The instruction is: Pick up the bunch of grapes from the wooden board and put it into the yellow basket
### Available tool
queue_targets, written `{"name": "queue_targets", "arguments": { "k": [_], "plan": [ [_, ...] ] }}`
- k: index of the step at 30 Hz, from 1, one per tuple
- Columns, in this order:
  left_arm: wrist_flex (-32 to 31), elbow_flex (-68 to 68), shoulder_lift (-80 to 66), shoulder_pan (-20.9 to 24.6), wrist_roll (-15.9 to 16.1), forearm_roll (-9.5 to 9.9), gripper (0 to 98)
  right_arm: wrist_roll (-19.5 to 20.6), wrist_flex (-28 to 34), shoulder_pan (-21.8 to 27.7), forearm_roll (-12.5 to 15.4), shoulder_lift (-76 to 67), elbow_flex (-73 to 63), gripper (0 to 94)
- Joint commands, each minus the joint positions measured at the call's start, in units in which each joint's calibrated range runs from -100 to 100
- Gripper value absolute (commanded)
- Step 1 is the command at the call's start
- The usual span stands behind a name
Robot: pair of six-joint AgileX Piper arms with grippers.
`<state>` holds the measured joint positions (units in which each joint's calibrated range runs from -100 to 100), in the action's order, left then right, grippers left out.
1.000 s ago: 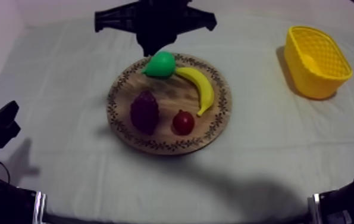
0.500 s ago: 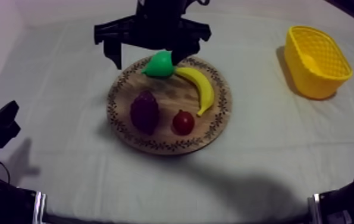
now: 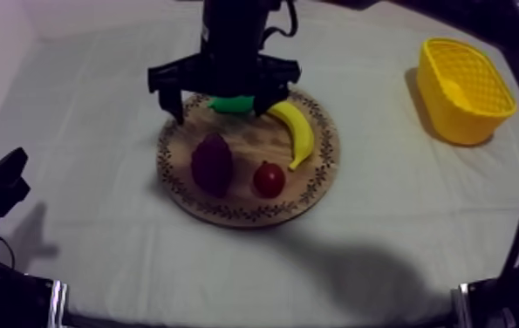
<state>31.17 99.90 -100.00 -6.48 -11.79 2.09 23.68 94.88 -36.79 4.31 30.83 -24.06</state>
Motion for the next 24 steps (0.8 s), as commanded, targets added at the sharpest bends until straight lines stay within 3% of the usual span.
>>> {"name": "queue_targets", "arguments": {
  "k": [1, 12, 24],
  "plan": [
    [0.0, 0.0, 0.0, 0.0, 0.0, 0.04, 0.1, -0.4, -1.7, 0.2, 0.8, 1.4, 0.9, 92.9],
    [0.0, 0.0, 0.0, 0.0, 0.0, 0.04, 0.1, -1.6, -8.4, 1.0, 3.6, 10.6, 0.8, 92.5],
    [0.0, 0.0, 0.0, 0.0, 0.0, 0.04, 0.1, -2.1, -7.0, 0.9, 5.0, 19.7, -6.0, 92.3]
  ]
}}
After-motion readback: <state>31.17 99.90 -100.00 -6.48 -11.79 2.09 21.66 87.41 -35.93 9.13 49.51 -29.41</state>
